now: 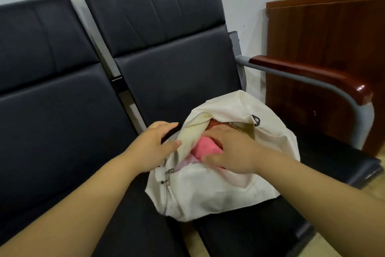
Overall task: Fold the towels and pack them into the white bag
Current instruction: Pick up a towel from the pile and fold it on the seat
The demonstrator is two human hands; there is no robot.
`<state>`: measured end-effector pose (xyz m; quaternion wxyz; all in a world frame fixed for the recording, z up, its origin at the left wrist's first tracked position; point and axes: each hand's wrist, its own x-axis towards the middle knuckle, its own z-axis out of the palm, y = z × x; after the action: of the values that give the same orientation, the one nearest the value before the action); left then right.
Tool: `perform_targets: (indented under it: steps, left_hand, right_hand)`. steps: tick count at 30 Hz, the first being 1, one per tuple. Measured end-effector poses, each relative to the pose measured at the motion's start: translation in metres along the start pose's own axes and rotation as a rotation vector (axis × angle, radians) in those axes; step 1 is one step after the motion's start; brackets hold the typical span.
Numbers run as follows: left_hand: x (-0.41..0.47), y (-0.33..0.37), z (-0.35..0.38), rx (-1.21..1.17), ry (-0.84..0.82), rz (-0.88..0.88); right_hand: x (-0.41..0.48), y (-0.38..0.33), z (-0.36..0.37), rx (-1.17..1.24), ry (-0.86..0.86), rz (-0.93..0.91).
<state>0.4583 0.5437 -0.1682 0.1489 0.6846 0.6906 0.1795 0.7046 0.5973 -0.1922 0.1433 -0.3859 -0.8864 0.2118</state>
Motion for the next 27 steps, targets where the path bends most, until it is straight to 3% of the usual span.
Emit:
perform_targets:
  steps: [8,15,22,27]
  left_hand:
    - [-0.199,-0.093,-0.052,0.149,0.08,-0.252]
    - [-0.375,-0.196,-0.1,0.274,0.151,-0.521]
    - [-0.51,-0.276,-0.15,0.39,0.323,-0.786]
    - [-0.554,-0.321,-0.156,0.298,0.577,-0.905]
  right_hand:
    - [0.0,-0.138,0.06,-0.045,-0.05,-0.128]
    - [0.015,-0.298,0.143,-0.02,-0.291,-0.316]
    - [0.032,-0.442,0.248,0.078,-0.445,-0.46]
    - [0.048,-0.517,0.301,0.102,-0.469,-0.517]
